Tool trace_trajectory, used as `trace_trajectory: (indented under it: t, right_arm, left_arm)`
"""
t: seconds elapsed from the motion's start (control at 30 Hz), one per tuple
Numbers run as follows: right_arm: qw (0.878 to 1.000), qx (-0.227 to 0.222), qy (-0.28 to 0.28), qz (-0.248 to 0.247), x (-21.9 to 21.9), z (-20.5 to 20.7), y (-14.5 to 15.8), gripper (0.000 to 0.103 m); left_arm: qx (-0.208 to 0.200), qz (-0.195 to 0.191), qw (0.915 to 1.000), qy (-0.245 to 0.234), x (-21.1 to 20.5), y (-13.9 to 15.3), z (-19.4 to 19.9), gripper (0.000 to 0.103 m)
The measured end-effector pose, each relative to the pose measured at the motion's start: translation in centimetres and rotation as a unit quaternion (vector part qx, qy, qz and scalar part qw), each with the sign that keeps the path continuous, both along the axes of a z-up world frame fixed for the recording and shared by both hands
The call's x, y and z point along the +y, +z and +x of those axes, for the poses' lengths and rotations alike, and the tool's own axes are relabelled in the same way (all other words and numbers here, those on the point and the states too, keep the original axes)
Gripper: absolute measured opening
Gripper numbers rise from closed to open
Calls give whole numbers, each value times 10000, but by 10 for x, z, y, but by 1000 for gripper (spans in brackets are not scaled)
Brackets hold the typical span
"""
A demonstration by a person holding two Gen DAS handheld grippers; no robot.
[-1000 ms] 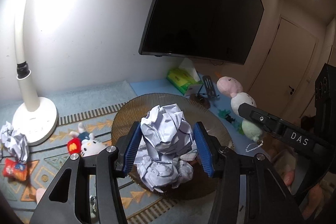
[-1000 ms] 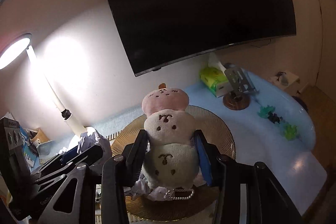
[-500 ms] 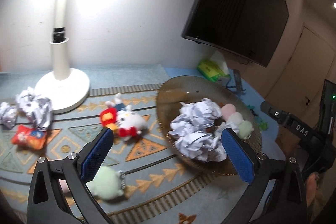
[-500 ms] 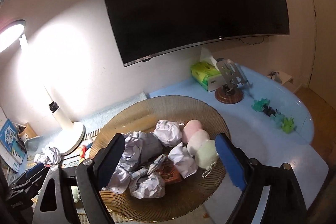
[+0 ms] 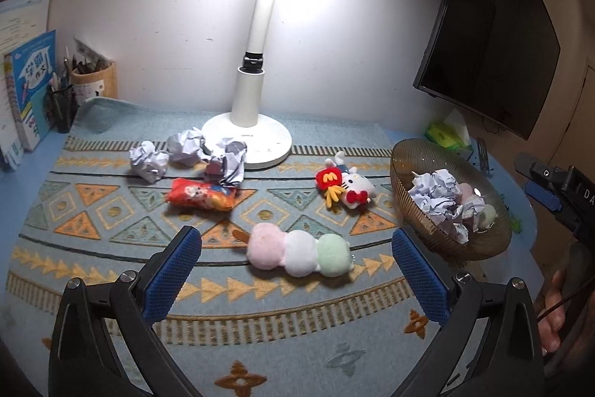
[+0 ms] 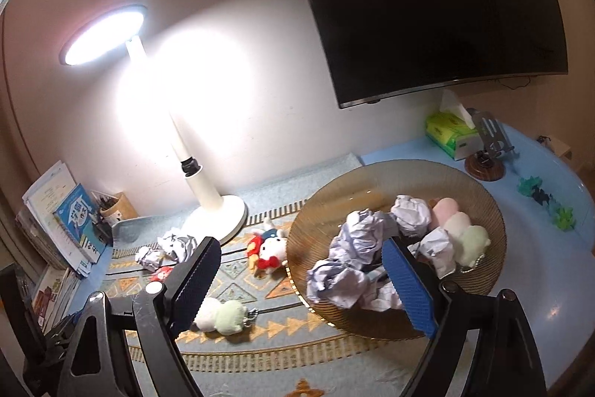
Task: Organize objects
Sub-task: 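Move both tools back toward the paper near the lamp base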
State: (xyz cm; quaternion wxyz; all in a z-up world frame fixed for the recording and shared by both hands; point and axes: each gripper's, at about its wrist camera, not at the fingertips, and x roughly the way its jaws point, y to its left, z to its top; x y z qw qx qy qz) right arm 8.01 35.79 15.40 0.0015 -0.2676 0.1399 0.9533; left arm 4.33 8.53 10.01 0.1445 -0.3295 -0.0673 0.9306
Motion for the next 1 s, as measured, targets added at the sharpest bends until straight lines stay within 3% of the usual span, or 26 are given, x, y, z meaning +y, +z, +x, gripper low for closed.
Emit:
trace_trajectory:
  t: [0.23, 0.33, 0.43, 0.53, 0.6, 0.7, 0.87, 1.0]
  right_arm:
    - [9990, -167, 399, 66, -54, -4, -20, 103]
    - [9946, -300, 960, 238, -88, -13, -51, 103]
    - [9863, -626, 1330, 749, -125, -28, -90, 103]
    - [9819, -731, 1489, 915, -143, -36, -118, 103]
    - [9796, -947, 1444, 1025, -147, -43, -127, 103]
    - [9821, -880, 1359, 958, -140, -43, -129, 103]
    - [9830, -1147, 1239, 716, -132, -53, -134, 103]
    - [9816, -1149, 1239, 891, -138, -52, -135, 103]
  left_arm:
    - [214, -165, 9991, 330, -39, -3, 20, 102]
    - [242, -426, 9967, 647, -62, -32, 22, 102]
    - [-188, -531, 9946, 877, -86, -64, 8, 102]
    - [-163, -580, 9926, 1055, -103, -74, -1, 102]
    - [-201, -439, 9930, 1077, -111, -76, -6, 102]
    - [-380, -125, 9939, 1030, -119, -83, -11, 102]
    - [-511, 122, 9909, 1239, -130, -87, -12, 102]
    - [-660, 246, 9896, 1254, -135, -91, -14, 102]
